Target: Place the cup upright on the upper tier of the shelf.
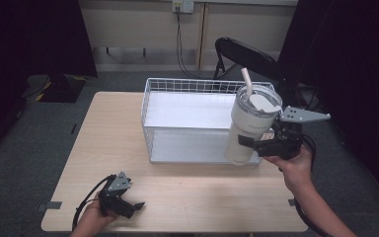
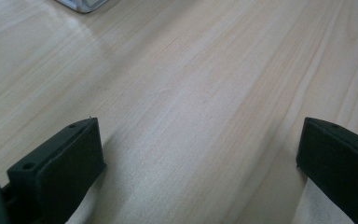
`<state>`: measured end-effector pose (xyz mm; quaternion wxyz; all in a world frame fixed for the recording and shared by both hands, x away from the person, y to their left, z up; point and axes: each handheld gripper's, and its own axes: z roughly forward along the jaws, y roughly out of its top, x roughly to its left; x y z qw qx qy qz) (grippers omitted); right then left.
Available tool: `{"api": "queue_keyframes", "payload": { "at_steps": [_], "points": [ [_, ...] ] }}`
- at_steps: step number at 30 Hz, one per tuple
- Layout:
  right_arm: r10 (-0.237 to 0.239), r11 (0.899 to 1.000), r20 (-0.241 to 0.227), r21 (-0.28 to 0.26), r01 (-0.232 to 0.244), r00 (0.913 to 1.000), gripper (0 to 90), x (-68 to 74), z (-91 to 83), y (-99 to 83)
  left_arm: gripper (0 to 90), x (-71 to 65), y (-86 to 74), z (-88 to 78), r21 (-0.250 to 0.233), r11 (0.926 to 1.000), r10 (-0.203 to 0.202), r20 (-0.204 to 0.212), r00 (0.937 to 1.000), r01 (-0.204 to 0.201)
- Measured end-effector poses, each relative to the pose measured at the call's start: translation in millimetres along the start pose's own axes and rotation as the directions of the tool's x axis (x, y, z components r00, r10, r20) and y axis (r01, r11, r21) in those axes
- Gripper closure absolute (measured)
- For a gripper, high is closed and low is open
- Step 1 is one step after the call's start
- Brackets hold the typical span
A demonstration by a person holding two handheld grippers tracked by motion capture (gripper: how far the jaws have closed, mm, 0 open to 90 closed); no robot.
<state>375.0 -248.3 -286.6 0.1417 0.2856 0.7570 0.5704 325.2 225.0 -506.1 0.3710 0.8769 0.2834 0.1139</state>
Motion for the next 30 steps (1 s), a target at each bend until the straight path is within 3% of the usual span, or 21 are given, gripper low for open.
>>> {"api": "queue_keyframes", "payload": {
  "at_steps": [30],
  "points": [
    [-0.021, 1.0, 0.0, 0.022, 0.021, 0.9998, 10.2, 5.6, 1.8, 60.3, 0.0, 0.0, 0.1, 0.0, -0.004, 1.0, 0.001, -0.003, 1.0, -0.001]
  ]
}}
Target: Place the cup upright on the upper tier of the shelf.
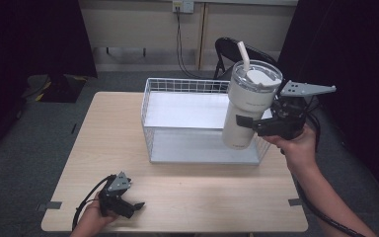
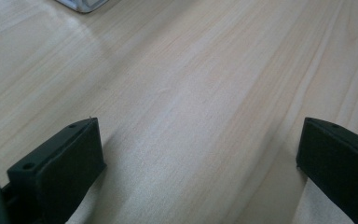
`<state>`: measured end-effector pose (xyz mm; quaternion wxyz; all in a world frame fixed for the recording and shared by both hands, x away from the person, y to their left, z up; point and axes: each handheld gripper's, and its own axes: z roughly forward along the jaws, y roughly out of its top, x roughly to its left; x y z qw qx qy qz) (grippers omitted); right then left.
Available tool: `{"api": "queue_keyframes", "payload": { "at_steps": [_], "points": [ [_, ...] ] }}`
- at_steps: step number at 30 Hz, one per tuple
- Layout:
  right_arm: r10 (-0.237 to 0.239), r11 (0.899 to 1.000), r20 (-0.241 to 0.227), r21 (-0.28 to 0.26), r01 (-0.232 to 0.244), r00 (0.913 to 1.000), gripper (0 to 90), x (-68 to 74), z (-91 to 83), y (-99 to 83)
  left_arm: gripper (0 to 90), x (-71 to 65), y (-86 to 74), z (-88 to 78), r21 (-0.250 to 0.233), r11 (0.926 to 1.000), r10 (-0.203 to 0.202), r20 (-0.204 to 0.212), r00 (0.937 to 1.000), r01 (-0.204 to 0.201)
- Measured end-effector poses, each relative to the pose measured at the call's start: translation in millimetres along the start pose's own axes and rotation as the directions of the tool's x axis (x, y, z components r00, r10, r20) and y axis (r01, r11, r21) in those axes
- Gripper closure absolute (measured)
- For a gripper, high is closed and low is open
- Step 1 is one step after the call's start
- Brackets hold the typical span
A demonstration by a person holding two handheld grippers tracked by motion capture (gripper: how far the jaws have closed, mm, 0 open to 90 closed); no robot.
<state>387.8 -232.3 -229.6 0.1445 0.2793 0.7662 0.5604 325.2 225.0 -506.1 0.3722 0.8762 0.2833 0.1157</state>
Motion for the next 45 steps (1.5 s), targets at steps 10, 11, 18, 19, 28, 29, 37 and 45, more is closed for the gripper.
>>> {"api": "queue_keyframes", "payload": {
  "at_steps": [10, 11, 18, 19, 28, 29, 37, 45],
  "points": [
    [0.004, 1.0, 0.017, -0.006, -0.004, 0.9998, 10.2, -2.5, 4.4, 10.9, 0.0, 0.0, 0.0, 0.0, 0.0, 1.0, 0.0, 0.0, 1.0, 0.0],
    [0.002, 1.0, 0.018, -0.009, -0.002, 0.9998, 10.2, -2.9, 5.0, 11.9, 0.0, 0.0, 0.0, 0.0, 0.0, 1.0, 0.0, 0.0, 1.0, 0.0],
    [0.01, 1.0, 0.033, -0.011, -0.01, 0.9994, 10.3, -7.2, 13.1, 21.6, 0.0, 0.0, 0.0, 0.0, 0.0, 1.0, 0.0, 0.0, 1.0, 0.0],
    [0.01, 1.0, 0.033, -0.011, -0.01, 0.9994, 10.3, -7.2, 13.1, 21.6, 0.0, 0.0, 0.0, 0.0, 0.0, 1.0, 0.0, 0.0, 1.0, 0.0],
    [0.007, 1.0, 0.056, -0.007, -0.007, 0.9984, 10.3, -10.8, 25.3, 30.7, 0.0, 0.0, 0.0, -0.1, 0.0, 1.0, 0.0, 0.001, 1.0, 0.0],
    [0.006, 1.0, 0.059, -0.013, -0.005, 0.9982, 10.3, -11.2, 26.6, 31.1, 0.0, 0.0, 0.0, -0.1, 0.0, 1.0, -0.001, 0.001, 1.0, 0.001],
    [0.02, 0.999, 0.079, -0.029, -0.018, 0.9966, 10.3, -17.3, 39.1, 35.0, 0.0, 0.0, 0.0, -0.1, 0.0, 1.0, 0.0, 0.001, 1.0, 0.0],
    [0.022, 1.0, 0.093, -0.018, -0.02, 0.9954, 10.2, -21.8, 55.2, 34.0, 0.0, 0.1, 0.1, -0.3, 0.003, 1.0, 0.0, 0.004, 1.0, 0.0]
  ]
}}
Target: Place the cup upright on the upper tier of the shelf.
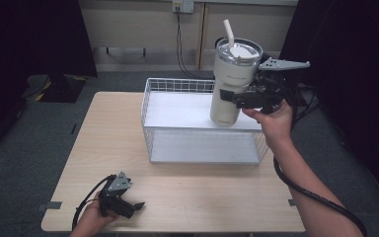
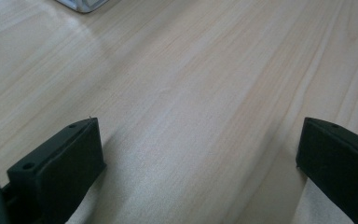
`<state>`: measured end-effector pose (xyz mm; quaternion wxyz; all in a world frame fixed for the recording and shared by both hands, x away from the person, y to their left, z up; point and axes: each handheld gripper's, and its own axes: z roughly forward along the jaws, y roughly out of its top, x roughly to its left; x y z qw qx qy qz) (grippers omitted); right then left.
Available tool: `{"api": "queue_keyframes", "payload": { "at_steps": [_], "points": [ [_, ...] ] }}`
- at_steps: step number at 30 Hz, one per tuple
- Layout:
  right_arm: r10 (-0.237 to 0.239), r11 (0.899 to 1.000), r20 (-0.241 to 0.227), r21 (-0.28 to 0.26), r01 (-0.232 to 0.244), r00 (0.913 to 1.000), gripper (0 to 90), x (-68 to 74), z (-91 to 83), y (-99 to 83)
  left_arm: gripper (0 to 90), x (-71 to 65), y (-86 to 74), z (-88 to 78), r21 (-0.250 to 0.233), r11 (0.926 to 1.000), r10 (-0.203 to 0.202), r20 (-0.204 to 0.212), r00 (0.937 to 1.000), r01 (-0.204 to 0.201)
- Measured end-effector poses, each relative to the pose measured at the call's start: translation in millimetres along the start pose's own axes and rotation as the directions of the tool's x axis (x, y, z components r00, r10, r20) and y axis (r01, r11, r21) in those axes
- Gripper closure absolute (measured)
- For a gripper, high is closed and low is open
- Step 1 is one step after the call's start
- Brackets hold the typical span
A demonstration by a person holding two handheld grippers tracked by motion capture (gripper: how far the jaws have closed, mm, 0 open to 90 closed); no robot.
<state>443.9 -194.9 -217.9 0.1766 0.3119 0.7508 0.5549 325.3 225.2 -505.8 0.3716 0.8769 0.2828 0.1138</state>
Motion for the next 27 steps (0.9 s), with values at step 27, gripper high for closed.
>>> {"api": "queue_keyframes", "payload": {
  "at_steps": [27],
  "points": [
    [0.0, 1.0, 0.067, 0.004, -0.001, 0.9977, 10.2, -18.1, 41.2, -0.3, 0.0, 0.0, 0.0, 0.0, 0.001, 1.0, 0.001, 0.0, 1.0, -0.001]
  ]
}}
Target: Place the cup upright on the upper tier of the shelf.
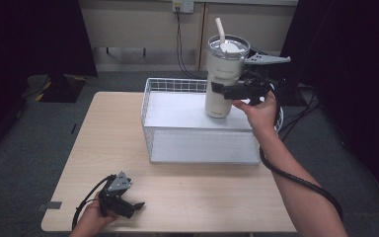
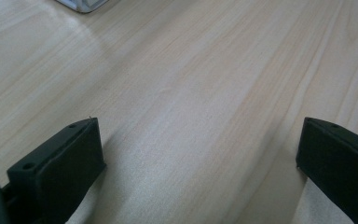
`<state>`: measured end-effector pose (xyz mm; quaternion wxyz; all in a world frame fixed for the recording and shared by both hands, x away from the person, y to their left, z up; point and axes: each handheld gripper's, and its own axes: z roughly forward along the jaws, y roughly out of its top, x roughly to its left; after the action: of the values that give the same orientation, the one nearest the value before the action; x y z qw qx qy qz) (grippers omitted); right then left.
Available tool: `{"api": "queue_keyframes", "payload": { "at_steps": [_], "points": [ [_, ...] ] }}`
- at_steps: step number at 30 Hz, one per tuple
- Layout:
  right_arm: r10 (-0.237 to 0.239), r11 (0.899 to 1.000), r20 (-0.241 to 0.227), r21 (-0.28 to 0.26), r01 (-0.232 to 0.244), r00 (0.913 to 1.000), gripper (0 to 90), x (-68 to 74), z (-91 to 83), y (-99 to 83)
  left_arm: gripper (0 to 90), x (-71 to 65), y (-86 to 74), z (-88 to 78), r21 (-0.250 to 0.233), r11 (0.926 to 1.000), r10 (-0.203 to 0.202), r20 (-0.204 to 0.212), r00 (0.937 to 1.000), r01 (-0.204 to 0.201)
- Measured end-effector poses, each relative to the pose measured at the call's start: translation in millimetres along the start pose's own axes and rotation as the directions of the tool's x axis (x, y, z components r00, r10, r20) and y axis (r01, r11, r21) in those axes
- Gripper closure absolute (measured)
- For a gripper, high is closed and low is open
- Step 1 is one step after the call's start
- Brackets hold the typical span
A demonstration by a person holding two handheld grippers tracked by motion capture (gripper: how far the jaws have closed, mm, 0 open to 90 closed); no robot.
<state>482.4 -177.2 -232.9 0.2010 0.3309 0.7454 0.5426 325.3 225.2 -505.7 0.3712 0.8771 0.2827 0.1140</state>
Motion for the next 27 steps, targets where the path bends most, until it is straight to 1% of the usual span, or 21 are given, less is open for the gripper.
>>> {"api": "queue_keyframes", "payload": {
  "at_steps": [2, 10, 11, 12, 15, 17, 20, 27],
  "points": [
    [-0.003, 1.0, 0.007, 0.004, 0.003, 1.0, 10.2, -1.2, 4.9, -1.4, 0.0, 0.0, 0.0, 0.0, 0.0, 1.0, 0.0, 0.0, 1.0, 0.0],
    [-0.008, 1.0, 0.006, 0.018, 0.008, 1.0, 10.1, -1.3, 13.6, -3.9, 0.0, -0.1, 0.0, 0.0, -0.001, 1.0, -0.001, 0.0, 1.0, 0.001],
    [-0.016, 1.0, 0.01, 0.018, 0.016, 0.9998, 10.1, -1.5, 14.6, -4.3, 0.0, 0.0, 0.0, 0.0, -0.001, 1.0, 0.0, 0.001, 1.0, 0.0],
    [-0.012, 1.0, 0.014, 0.019, 0.012, 0.9998, 10.1, -1.6, 15.7, -4.6, 0.0, 0.0, 0.0, 0.0, -0.001, 1.0, 0.0, 0.0, 1.0, 0.0],
    [-0.004, 1.0, 0.009, 0.017, 0.004, 0.9999, 10.1, -2.7, 16.2, -4.9, 0.0, 0.0, 0.0, 0.0, -0.001, 1.0, 0.0, 0.0, 1.0, 0.0],
    [-0.004, 1.0, 0.015, 0.012, 0.004, 0.9999, 10.1, -3.0, 16.1, -5.4, 0.0, 0.0, 0.0, 0.0, 0.0, 1.0, 0.0, 0.0, 1.0, 0.0],
    [-0.007, 1.0, 0.021, 0.018, 0.006, 0.9998, 10.0, -3.7, 16.4, -6.6, 0.0, 0.0, 0.0, 0.0, 0.0, 1.0, 0.0, 0.0, 1.0, 0.0],
    [-0.009, 1.0, 0.019, 0.006, 0.009, 0.9998, 10.0, -4.9, 16.1, -9.3, 0.0, 0.0, 0.0, 0.0, 0.0, 1.0, 0.0, 0.0, 1.0, 0.0]
  ]
}}
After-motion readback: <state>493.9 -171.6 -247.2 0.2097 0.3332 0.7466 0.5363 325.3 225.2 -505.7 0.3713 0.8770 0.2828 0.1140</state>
